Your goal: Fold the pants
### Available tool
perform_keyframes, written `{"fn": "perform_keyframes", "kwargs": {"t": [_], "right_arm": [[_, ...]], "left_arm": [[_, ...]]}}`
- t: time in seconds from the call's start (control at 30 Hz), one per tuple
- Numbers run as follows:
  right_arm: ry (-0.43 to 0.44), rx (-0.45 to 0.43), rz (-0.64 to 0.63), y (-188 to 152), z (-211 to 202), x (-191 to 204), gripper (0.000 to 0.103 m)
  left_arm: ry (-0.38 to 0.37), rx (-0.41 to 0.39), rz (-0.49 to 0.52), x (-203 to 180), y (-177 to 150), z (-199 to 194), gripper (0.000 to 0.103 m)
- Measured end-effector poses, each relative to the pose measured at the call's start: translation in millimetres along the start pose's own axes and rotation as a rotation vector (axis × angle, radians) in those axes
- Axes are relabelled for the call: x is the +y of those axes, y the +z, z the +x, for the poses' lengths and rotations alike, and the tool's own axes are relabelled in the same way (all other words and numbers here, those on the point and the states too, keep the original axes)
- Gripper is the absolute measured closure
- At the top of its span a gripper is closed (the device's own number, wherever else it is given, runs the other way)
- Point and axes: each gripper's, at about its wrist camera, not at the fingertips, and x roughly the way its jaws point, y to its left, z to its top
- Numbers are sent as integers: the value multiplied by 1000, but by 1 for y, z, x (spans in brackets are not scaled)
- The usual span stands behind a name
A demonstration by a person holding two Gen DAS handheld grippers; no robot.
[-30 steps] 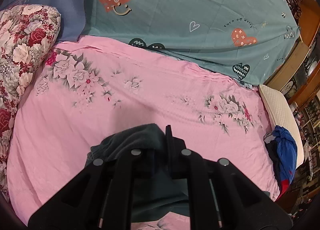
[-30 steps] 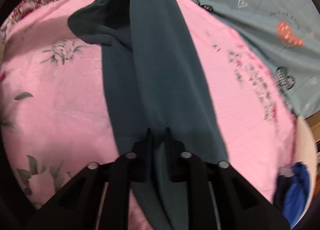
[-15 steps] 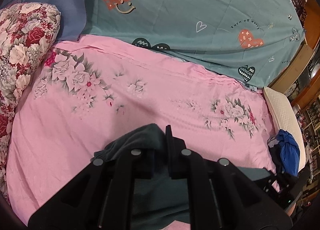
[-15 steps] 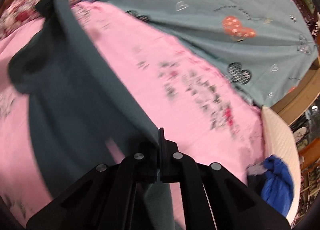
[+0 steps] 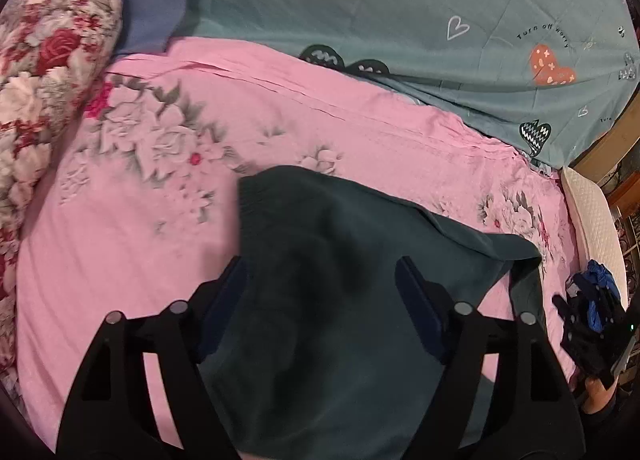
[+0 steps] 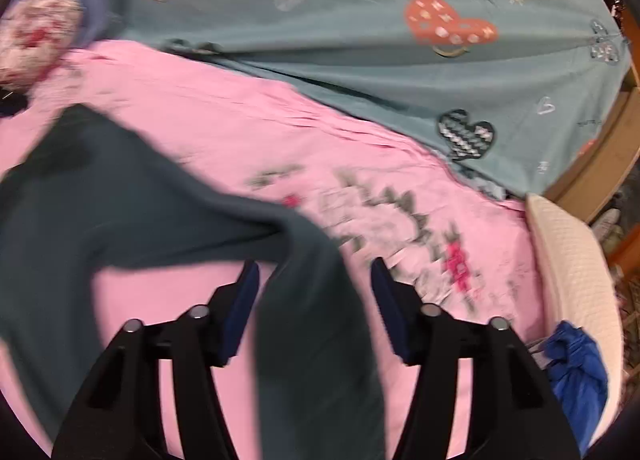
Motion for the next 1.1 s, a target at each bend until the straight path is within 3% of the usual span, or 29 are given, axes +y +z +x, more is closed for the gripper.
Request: {"fn": "perform_keyframes", "kwargs": {"t": [0.07, 0.1, 0.2, 0.27, 0.4, 0.47, 0.5, 0.53, 0.57, 0.6, 0.63, 0.73, 0.87, 1.1], "right_arm": [[110, -30, -106, -36, -39, 30, 12], [128, -39, -176, -57, -55, 49, 9], [148, -33, -342, -107, -76, 98, 9], [151, -9, -387, -125, -77, 120, 9], [89, 16, -408, -142, -64, 139, 9], [104, 25, -352, -137, -57, 130, 10], [121, 43, -315, -134, -51, 123, 14], [160, 75, -254, -130, -45, 113, 24], [202, 113, -196, -129, -40, 106, 35], [264, 144, -134, -128, -37, 97, 59], [297, 158, -99, -127, -35, 92, 90], [308, 141, -88, -130, -40, 92, 93], [412, 121, -89, -132, -49, 95, 93], [586, 96, -134, -121, -76, 115, 93]], "left_arm": [[53, 12, 25, 12, -26, -24, 22], [70, 25, 32, 17, -39, -30, 22], [96, 67, 12, 34, -88, -34, 23], [79, 105, -55, 44, -119, -26, 24], [7, 141, -172, 53, -149, -2, 30], [-3, 113, -198, 49, -149, 5, 33], [-8, 93, -205, 45, -145, 9, 46], [-10, 87, -225, 45, -142, 12, 67], [-27, 89, -262, 48, -140, 16, 82], [-61, 105, -298, 52, -137, 22, 100], [-83, 107, -326, 54, -137, 23, 100], [-93, 27, -345, 59, -140, 1, 100], [-108, -77, -393, 80, -152, -49, 100], [22, -143, -403, 110, -191, -111, 100]]}}
